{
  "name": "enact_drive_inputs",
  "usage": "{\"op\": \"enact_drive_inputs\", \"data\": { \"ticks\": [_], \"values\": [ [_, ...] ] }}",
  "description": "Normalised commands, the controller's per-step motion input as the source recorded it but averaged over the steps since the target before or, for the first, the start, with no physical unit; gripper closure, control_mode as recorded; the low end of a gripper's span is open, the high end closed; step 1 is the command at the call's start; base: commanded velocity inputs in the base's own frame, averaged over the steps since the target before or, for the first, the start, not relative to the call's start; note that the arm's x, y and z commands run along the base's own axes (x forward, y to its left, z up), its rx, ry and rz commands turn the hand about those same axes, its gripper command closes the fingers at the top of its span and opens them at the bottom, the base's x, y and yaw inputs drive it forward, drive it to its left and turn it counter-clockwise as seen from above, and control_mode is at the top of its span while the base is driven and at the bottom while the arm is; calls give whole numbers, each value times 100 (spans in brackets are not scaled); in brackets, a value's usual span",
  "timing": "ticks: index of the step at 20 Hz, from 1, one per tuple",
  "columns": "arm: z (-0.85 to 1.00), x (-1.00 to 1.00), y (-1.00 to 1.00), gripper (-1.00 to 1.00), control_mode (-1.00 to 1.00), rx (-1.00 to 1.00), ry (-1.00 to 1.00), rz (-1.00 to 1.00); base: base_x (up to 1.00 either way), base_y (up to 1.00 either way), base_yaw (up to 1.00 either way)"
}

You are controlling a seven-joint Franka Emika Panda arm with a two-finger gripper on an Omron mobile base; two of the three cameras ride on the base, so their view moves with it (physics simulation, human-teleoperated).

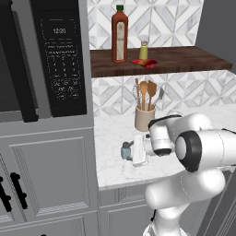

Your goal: Put the shaker and condiment bottle from the counter next to their counterparts in the cabinet.

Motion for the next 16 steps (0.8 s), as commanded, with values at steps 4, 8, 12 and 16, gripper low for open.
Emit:
{"op": "enact_drive_inputs", "data": {
  "ticks": [4, 8, 12, 16],
  "values": [
    [0, 21, 26, -100, -100, 0, 4, -6, 0, 0, 0],
    [-2, 15, 26, -100, -100, 0, 3, -6, 0, 0, 0],
    [-1, 1, 7, 100, -100, 0, 3, -2, 0, 0, 0],
    [18, 0, -7, 100, -100, 6, 0, 0, 0, 0, 0]
  ]
}}
